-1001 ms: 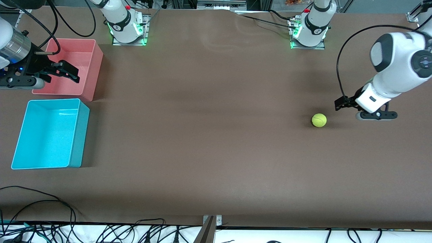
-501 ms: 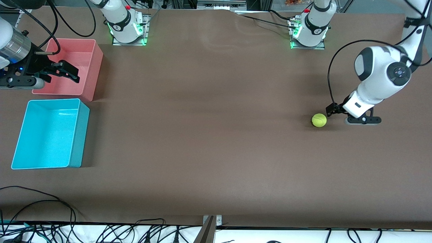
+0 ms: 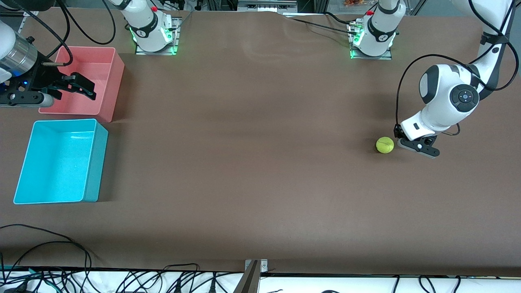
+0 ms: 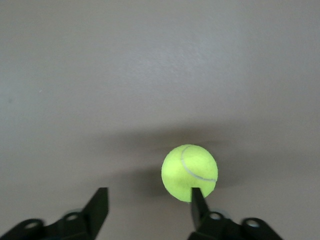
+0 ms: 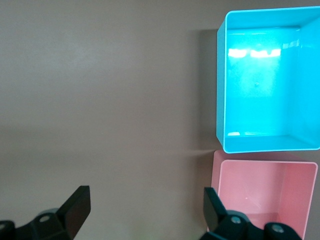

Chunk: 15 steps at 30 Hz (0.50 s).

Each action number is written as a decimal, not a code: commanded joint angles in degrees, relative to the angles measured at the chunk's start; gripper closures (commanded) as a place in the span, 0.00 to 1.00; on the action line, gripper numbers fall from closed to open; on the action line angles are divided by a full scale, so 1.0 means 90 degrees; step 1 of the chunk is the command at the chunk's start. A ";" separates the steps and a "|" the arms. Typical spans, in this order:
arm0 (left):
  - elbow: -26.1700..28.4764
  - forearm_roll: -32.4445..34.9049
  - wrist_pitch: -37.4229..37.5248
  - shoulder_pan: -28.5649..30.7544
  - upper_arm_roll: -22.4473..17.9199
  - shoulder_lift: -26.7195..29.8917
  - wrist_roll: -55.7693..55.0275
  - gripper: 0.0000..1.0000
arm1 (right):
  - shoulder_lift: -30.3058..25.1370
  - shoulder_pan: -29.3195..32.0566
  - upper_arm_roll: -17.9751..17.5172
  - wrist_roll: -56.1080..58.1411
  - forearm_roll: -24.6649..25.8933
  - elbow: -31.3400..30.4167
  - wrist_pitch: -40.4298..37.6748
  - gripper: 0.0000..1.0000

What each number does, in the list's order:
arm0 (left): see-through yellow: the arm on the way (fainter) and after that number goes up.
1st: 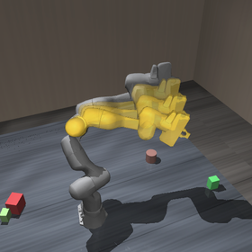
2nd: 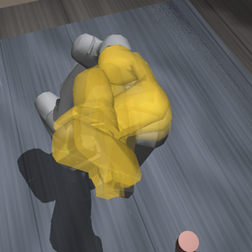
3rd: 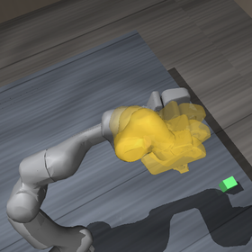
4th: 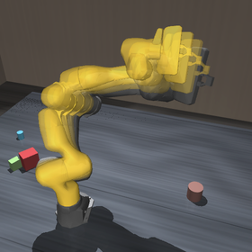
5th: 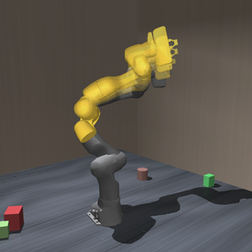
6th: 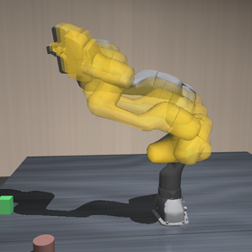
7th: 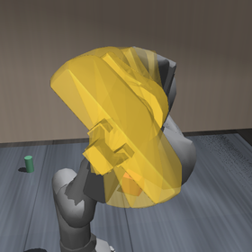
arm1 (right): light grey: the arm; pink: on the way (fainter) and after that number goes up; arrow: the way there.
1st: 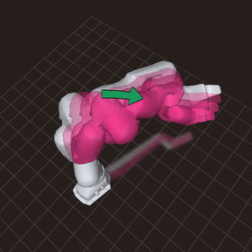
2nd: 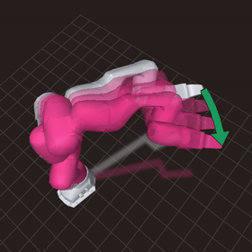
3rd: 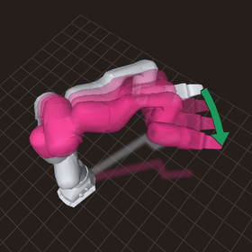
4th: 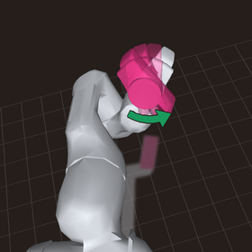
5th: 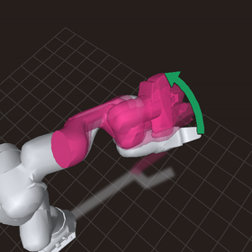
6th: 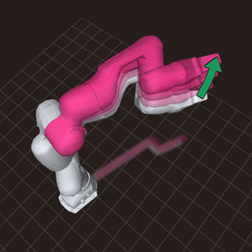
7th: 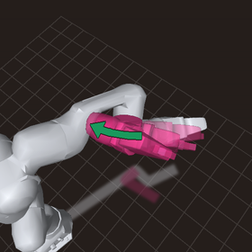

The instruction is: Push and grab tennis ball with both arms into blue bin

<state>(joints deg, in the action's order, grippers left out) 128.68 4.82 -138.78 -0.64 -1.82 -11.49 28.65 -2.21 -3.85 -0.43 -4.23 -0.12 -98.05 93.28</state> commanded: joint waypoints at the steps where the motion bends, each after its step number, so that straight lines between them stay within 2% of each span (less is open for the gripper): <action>1: 0.0057 0.0197 -0.0010 0.0012 -0.0012 -0.0031 0.1472 1.00 | -0.0038 -0.0002 -0.0011 -0.0028 -0.0036 0.0093 -0.0121 0.00; 7: 0.0097 0.0538 -0.0020 0.0090 -0.0012 -0.0217 0.2792 1.00 | -0.0038 -0.0002 -0.0011 -0.0028 -0.0046 0.0093 -0.0121 0.00; 13: 0.0087 0.2148 -0.0059 0.0081 -0.0012 -0.0344 0.2871 1.00 | -0.0028 -0.0002 -0.0011 -0.0028 -0.0046 0.0093 -0.0121 0.00; 15: 0.0087 0.2306 -0.0059 0.0081 -0.0002 -0.0354 0.2871 1.00 | -0.0038 -0.0002 -0.0011 -0.0028 -0.0046 0.0093 -0.0121 0.00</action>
<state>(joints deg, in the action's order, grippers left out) 129.54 19.12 -138.77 -0.09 -2.04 -14.04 52.26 -2.21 -3.85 -0.43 -4.23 -0.12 -98.05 93.28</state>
